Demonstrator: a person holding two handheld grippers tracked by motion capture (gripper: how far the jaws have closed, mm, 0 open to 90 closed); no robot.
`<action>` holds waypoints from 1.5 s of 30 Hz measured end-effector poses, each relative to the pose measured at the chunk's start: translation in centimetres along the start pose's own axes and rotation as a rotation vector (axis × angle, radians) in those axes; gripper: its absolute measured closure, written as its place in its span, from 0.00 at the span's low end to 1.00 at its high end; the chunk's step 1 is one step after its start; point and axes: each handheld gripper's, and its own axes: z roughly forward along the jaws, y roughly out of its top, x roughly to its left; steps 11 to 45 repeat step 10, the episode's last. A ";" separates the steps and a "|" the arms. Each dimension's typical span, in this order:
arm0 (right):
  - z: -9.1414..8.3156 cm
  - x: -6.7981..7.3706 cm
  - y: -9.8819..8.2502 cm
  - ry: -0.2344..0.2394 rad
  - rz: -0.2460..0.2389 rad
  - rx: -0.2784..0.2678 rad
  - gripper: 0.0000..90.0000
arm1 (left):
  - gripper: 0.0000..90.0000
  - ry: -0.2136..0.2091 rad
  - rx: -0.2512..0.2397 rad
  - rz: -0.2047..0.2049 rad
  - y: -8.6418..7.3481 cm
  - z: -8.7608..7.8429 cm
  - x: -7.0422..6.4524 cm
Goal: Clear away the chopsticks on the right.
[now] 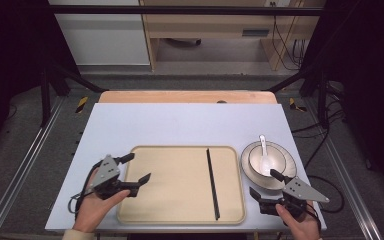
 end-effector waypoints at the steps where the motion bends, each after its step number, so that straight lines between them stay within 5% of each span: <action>1: 0.0 0.0 0.0 -0.004 0.000 0.000 0.08 | 0.12 0.000 0.000 0.000 0.0 0.0 0.0; 4: 0.0 -0.2 -0.1 -0.013 0.010 -0.002 0.08 | 0.05 0.057 -0.051 -0.006 -1.6 -2.7 1.6; 6: -0.1 -0.3 -0.2 -0.019 0.015 0.000 0.07 | 0.04 0.086 -0.097 -0.050 -2.5 -4.0 2.4; 10: -0.1 -0.2 0.0 -0.038 0.019 -0.001 0.06 | 0.03 0.113 -0.108 -0.068 -3.7 -5.4 3.1; 45: -0.1 -0.2 0.0 -0.038 0.019 -0.001 0.06 | 0.03 0.113 -0.108 -0.068 -3.7 -5.4 3.1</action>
